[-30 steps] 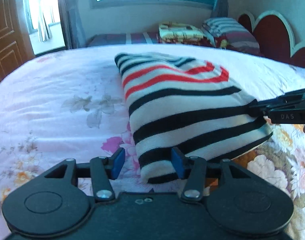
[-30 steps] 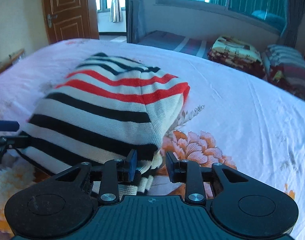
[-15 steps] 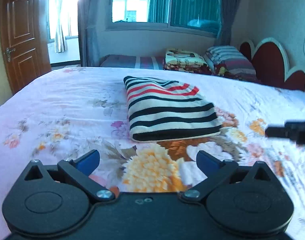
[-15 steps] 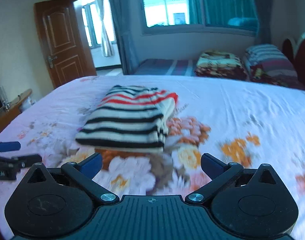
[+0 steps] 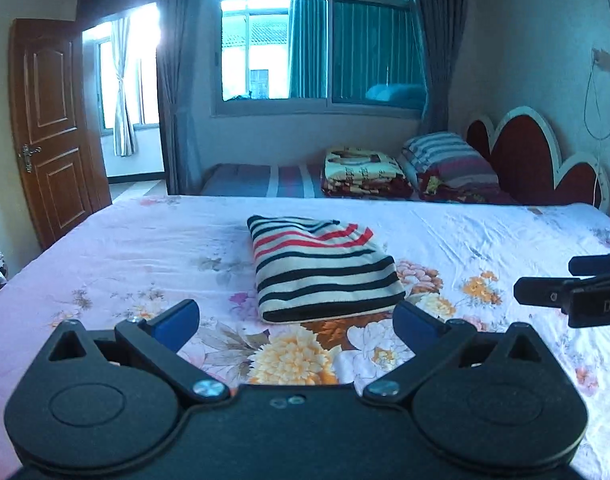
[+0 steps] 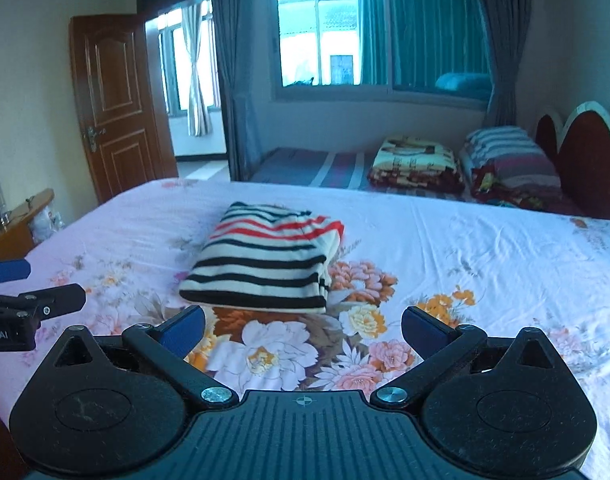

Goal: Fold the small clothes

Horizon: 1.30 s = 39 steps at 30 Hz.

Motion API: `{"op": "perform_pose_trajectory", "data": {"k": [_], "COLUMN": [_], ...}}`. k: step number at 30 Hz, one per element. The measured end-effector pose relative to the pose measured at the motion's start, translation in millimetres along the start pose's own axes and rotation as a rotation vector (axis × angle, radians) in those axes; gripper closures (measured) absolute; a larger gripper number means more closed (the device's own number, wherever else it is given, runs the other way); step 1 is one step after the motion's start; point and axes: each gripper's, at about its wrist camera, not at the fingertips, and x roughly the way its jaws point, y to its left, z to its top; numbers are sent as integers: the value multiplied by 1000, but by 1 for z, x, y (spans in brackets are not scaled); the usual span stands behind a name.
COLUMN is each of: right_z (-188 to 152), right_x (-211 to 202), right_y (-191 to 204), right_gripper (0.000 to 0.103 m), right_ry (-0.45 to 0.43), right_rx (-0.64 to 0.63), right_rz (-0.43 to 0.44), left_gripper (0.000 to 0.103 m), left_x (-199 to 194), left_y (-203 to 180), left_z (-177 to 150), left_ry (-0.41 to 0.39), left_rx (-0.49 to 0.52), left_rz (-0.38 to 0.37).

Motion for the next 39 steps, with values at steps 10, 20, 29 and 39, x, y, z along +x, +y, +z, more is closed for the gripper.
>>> {"op": "perform_pose_trajectory", "data": {"k": [10, 20, 29, 39], "right_z": [-12, -9, -9, -8], "right_x": [-29, -47, -52, -57], "right_y": [12, -2, -9, -10], "right_gripper": [0, 0, 0, 0], "right_ry": [-29, -64, -69, -75], "right_rx": [3, 26, 27, 30], "right_rz": [20, 2, 0, -9], "left_gripper": [1, 1, 1, 1], "left_x": [-20, -29, -29, -27], "left_y": [-1, -13, -17, -22], "left_z": [-2, 1, 1, 3], "left_ry": [-30, -49, -54, -65], "left_rx": [-23, -1, -1, 12], "left_rz": [-3, -17, -25, -35]}}
